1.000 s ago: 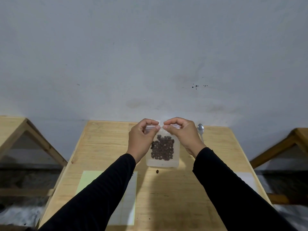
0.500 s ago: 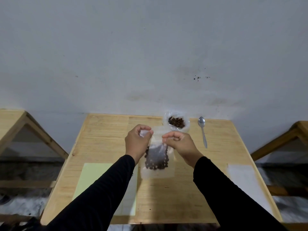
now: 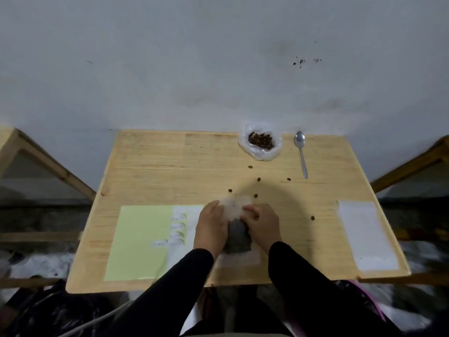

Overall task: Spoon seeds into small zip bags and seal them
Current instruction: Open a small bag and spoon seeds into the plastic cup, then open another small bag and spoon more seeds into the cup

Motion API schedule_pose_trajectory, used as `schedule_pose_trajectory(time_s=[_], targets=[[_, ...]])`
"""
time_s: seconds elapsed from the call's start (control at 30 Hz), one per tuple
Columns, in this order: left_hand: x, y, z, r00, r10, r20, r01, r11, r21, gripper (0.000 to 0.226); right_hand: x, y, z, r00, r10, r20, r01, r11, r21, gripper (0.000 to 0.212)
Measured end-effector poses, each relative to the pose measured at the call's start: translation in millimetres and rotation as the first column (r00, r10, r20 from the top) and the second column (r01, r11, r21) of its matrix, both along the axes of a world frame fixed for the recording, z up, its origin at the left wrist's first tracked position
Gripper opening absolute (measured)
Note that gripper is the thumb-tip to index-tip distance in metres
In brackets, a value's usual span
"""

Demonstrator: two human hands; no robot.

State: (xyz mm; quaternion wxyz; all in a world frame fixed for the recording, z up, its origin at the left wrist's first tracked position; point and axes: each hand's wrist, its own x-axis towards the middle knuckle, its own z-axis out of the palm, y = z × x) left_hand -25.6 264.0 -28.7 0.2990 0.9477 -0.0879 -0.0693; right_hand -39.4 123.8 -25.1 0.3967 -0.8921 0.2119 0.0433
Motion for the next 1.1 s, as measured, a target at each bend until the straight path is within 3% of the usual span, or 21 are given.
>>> schedule_pose_trajectory(time_s=[0.07,0.17,0.27,0.33,0.53,0.57,0.63,0.67,0.7,0.73,0.83,0.87,0.97,1.1], targets=[[-2.3,-2.0,-5.4,0.976,-0.214,0.038,0.198,0.948,0.249,0.044,-5.6,6.1,-1.2,0.996,0.062,0.070,-0.053,0.992,-0.115,0.028],[-4.0,-2.0,-8.5,0.868,-0.494,-0.054,0.416,0.662,0.623,0.048,-13.9,13.6,-7.8,0.946,0.305,0.107,-0.249,0.899,-0.361,0.030],[-5.4,-0.6,-17.4,0.833,-0.548,-0.072,0.443,0.583,0.681,0.052,-18.3,12.4,-17.5,0.856,0.514,-0.059,-0.463,0.709,-0.531,0.038],[-5.5,-1.6,-17.3,0.827,-0.559,-0.066,0.458,0.601,0.655,0.052,-20.1,12.4,-15.3,0.802,0.556,-0.218,-0.576,0.624,-0.528,0.042],[-1.9,-13.6,-5.8,0.828,-0.558,-0.056,0.472,0.640,0.607,0.037,-18.0,0.5,-1.1,0.763,0.569,-0.307,-0.628,0.539,-0.561,0.047],[0.7,-18.1,0.7,0.835,-0.550,0.001,0.451,0.686,0.571,0.033,-16.6,-5.1,-2.1,0.772,0.560,-0.301,-0.617,0.546,-0.567,0.049],[8.6,-30.6,10.5,0.929,-0.368,0.029,0.335,0.874,0.352,0.028,-15.6,-20.8,-2.5,0.816,0.500,-0.292,-0.569,0.599,-0.564,0.055],[12.4,-41.5,17.0,0.931,-0.366,-0.011,0.348,0.875,0.336,0.028,-16.5,-30.5,-1.2,0.838,0.466,-0.283,-0.539,0.629,-0.560,0.057],[13.0,-51.4,21.7,0.938,-0.338,-0.078,0.347,0.914,0.209,0.029,-17.7,-41.6,0.7,0.857,0.433,-0.281,-0.513,0.663,-0.545,0.059],[13.4,-58.2,23.6,0.927,-0.339,-0.160,0.364,0.916,0.168,0.032,-19.6,-53.8,2.8,0.878,0.399,-0.266,-0.479,0.695,-0.536,0.060],[16.6,-97.7,22.4,0.946,-0.319,-0.060,0.322,0.944,0.064,0.043,-33.6,-97.9,17.8,0.957,0.266,-0.118,-0.286,0.779,-0.558,0.049],[16.2,-111.3,20.6,0.949,-0.317,0.010,0.313,0.941,0.127,0.042,-40.0,-114.0,22.1,0.967,0.223,-0.123,-0.253,0.790,-0.559,0.049],[9.8,-154.0,11.4,0.889,-0.457,0.038,0.446,0.880,0.164,0.044,-61.1,-161.9,26.8,0.989,0.077,-0.129,-0.134,0.838,-0.529,0.051],[-1.3,-204.3,6.6,0.882,-0.471,0.006,0.468,0.879,0.091,0.037,-86.2,-208.6,25.1,0.986,-0.024,-0.162,-0.072,0.828,-0.557,0.053]])
